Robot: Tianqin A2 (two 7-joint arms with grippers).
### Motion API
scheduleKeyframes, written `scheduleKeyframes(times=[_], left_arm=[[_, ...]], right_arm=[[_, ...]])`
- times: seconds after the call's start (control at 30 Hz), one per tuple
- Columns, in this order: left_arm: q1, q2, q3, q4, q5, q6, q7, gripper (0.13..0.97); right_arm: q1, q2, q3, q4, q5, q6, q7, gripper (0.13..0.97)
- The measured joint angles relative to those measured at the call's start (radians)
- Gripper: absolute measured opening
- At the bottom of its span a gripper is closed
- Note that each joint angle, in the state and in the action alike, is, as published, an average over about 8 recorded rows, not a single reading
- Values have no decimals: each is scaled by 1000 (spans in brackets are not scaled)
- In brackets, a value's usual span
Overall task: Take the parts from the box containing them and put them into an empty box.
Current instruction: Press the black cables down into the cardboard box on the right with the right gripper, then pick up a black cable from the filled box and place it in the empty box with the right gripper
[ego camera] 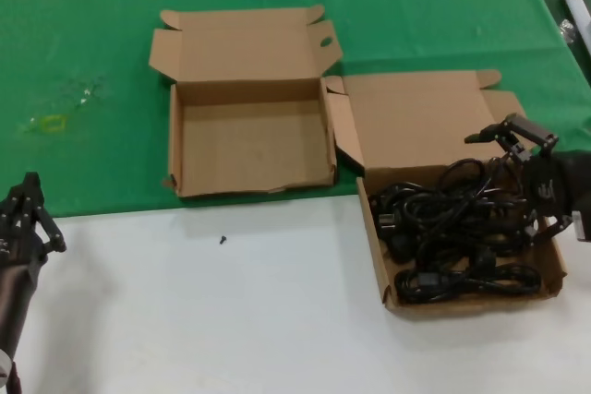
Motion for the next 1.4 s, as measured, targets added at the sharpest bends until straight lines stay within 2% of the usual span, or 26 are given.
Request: scheduleKeyframes(times=[0.1,0.37,0.5,0.77,0.8,1.07,1.4], left_arm=[[0,0,0,0,0,0,0,143],[0,0,0,0,0,0,0,143],[0,0,0,0,0,0,0,143],[0,0,0,0,0,0,0,143],[0,0,0,0,0,0,0,143],[0,0,0,0,0,0,0,143],[0,0,0,0,0,0,0,143]], right_arm=[[-5,-3,1,2,3,4,-5,917],[-24,-2,4,11,12,8,4,798],[-32,-1,5,17,16,8,9,798],[-42,-2,4,26,21,6,16,609],[-43,-2,3,26,21,6,17,609],[-54,0,-2,32,17,6,21,391],[-67,10,1,29,18,7,23,240]])
